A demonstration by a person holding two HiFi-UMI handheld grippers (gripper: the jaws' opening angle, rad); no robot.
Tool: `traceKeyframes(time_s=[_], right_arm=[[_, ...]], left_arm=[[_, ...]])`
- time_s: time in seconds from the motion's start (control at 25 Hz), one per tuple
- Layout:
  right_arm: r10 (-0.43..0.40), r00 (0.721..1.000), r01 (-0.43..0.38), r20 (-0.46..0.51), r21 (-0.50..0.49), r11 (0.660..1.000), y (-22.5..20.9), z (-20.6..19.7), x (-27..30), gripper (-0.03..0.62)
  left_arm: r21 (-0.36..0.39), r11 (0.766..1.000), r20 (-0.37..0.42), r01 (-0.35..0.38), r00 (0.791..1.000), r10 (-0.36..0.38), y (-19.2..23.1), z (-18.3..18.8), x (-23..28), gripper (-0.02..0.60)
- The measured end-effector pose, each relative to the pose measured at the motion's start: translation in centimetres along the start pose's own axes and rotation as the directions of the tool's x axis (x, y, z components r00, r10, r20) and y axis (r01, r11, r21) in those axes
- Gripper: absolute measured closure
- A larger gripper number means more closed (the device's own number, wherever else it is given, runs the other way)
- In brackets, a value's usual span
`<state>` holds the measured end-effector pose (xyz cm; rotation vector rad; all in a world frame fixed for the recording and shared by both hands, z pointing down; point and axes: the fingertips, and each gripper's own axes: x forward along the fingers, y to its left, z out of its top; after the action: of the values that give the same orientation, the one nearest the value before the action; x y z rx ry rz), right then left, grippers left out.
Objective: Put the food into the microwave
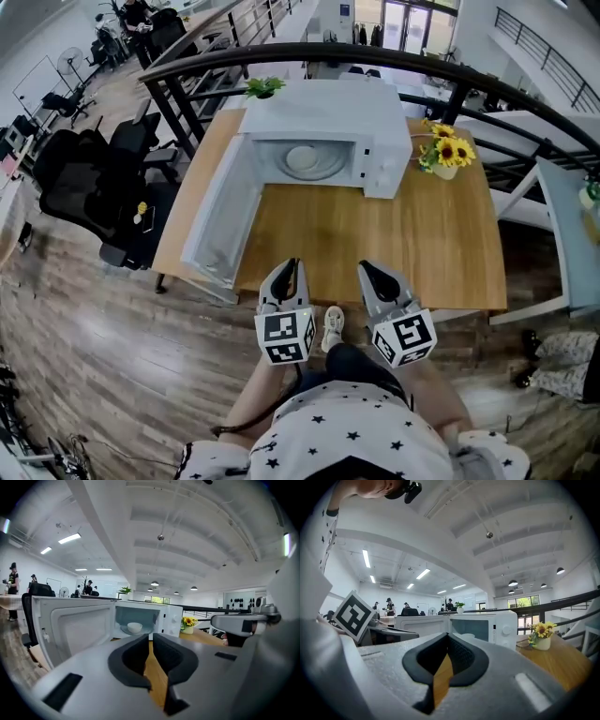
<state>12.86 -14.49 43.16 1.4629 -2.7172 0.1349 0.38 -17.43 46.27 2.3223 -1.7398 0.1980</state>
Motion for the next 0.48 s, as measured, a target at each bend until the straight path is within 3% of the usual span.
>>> traceKeyframes(time_s=[0.48], right_arm=[[0.039,0.999,-0.039,-0.002,-0.007,0.999,4.3,-0.1,-6.3,0.588]], left_arm=[[-0.006,1.0,-0.009,-0.002,1.0,0.002,-2.2,-1.5,-9.1,0.56]])
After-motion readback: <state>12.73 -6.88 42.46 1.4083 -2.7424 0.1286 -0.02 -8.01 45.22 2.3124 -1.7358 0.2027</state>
